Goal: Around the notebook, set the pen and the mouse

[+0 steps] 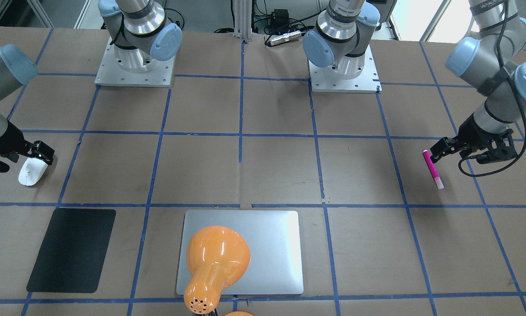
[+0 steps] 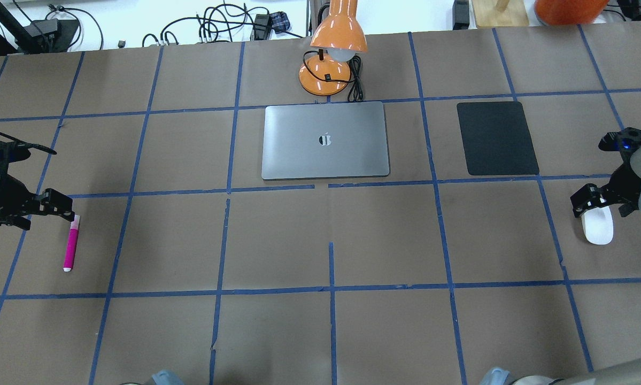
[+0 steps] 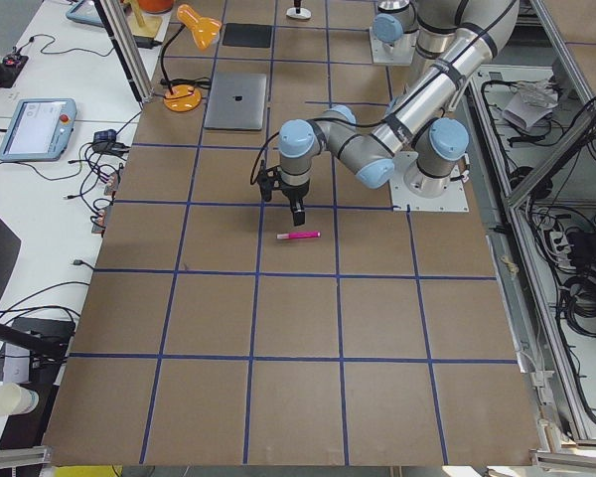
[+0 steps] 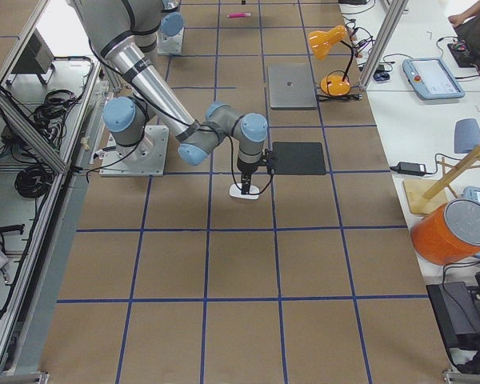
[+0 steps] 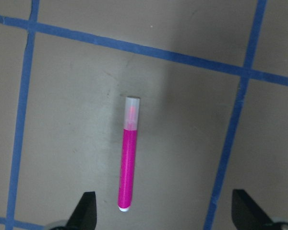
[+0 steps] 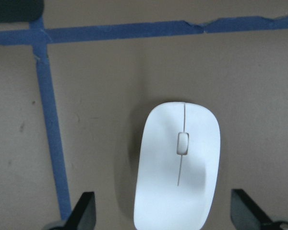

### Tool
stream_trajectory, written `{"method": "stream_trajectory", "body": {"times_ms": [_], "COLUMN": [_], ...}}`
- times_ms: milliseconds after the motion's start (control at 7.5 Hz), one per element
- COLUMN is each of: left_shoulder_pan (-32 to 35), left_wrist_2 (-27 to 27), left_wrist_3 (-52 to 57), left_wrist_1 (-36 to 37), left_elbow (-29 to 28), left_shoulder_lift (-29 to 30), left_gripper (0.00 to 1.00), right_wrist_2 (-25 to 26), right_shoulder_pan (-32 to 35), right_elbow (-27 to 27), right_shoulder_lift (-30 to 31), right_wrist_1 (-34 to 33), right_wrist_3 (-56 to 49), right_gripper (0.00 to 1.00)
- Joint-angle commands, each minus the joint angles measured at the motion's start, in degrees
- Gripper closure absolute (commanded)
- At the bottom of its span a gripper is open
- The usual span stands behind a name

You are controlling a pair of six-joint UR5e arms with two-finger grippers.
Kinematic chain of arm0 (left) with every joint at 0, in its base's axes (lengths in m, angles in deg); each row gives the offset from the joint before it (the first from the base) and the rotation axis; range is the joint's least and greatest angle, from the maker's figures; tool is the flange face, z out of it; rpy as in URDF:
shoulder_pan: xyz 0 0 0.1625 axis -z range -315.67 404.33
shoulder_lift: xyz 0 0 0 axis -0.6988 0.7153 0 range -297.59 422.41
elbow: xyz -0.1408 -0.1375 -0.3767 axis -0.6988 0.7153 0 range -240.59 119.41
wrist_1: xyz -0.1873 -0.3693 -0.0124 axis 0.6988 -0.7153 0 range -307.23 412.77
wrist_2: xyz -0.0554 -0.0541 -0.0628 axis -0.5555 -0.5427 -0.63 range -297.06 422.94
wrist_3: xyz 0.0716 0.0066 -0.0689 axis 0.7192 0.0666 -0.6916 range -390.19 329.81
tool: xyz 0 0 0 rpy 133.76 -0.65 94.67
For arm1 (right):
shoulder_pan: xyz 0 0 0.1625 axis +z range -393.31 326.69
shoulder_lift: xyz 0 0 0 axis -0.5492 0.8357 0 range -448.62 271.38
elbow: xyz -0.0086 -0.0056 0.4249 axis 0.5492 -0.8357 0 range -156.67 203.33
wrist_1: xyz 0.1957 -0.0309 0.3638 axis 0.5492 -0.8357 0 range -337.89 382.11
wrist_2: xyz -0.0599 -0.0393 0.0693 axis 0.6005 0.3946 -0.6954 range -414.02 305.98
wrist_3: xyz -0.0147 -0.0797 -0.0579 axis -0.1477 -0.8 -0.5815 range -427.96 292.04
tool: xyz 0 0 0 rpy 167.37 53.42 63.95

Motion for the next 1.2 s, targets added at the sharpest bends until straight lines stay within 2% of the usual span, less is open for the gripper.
{"method": "stream_trajectory", "body": {"times_ms": [0,267,400,533,667,800,933,1067], "left_shoulder_pan": [-2.3,-2.5,-2.6,-2.6,-2.6,-2.6,-2.6,-2.6], "left_wrist_2": [-0.1,-0.8,-0.6,-0.5,-0.3,-0.2,-0.1,-0.1], "left_wrist_3": [5.2,4.9,4.9,4.9,4.9,4.9,4.9,4.9], "left_wrist_1": [4.1,4.1,3.9,4.0,4.2,4.2,4.2,4.2], "left_elbow": [0.8,2.2,2.5,2.7,2.5,2.4,2.6,2.4], "left_shoulder_lift": [5.0,6.2,6.3,6.5,7.0,7.1,7.3,7.4], "left_gripper": [0.02,0.08,0.18,0.21,0.24,0.61,0.93,1.0], "right_wrist_2": [0.0,0.3,0.2,0.3,0.3,0.3,0.3,0.3], "right_shoulder_pan": [-0.7,-0.8,-0.8,-0.8,-0.8,-0.8,-0.9,-0.9], "right_elbow": [0.2,0.3,0.2,0.2,0.3,0.2,0.2,-0.3], "right_shoulder_lift": [-2.4,-3.3,-3.3,-3.3,-3.4,-3.4,-3.4,-2.7], "right_wrist_1": [-2.2,-2.2,-2.2,-2.1,-2.1,-2.0,-2.0,-1.3], "right_wrist_3": [-2.2,-3.9,-4.4,-4.4,-4.2,-4.0,-4.1,-4.0], "right_gripper": [0.0,0.0,0.0,0.08,0.28,0.49,0.64,0.74]}}
